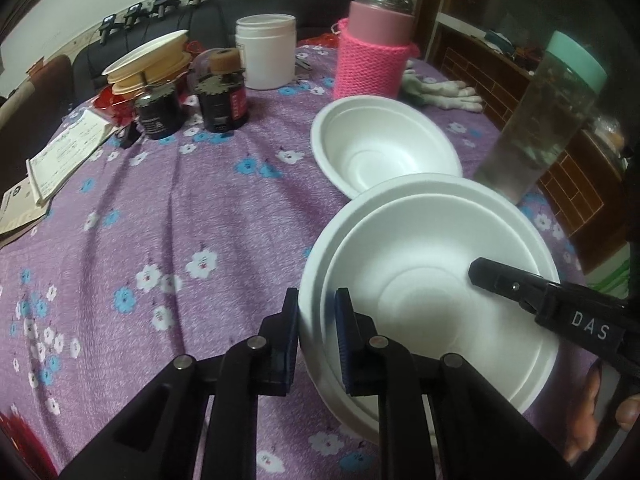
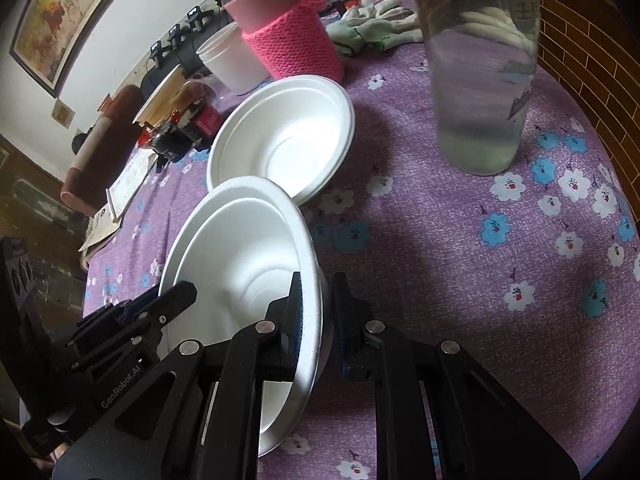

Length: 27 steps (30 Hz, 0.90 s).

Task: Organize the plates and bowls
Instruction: 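Lift the white foam plate and carry it toward the red plate stack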

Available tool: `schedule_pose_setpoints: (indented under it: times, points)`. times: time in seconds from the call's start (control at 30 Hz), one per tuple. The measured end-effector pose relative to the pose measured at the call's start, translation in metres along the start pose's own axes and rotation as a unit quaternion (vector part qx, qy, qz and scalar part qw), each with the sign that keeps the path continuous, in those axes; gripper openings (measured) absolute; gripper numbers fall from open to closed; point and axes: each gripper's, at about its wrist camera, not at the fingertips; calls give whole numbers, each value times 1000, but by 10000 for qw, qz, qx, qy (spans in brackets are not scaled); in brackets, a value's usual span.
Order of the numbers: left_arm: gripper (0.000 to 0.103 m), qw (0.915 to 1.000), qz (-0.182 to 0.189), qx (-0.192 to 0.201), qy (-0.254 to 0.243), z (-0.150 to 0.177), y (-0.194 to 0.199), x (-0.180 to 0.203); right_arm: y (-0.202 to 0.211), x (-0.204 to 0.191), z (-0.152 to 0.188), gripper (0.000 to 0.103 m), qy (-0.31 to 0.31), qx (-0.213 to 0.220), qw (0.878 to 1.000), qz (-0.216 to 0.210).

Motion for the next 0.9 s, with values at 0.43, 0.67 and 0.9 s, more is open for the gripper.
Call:
schedule_pose_setpoints:
  times: [0.43,0.67,0.9]
  points:
    - [16,9971,-492,174,556,54,53,-63,-8,-75,36,12,434,-49,9984,-363]
    - [16,9908,-941,511,832,88,101,-99,-11,-129,70,12,737,-145,9949,-671]
    - [16,9828,-1344,849,937,115,141,-120,-10,-175,100,12,1030,-162,9913,-809]
Point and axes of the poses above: each gripper's, at about its wrist camera, not at the fingertips, and y roughly against the way its jaws point, x to its right, z to its underside, and after that the axes turned 2 degrees about -y, right-handed
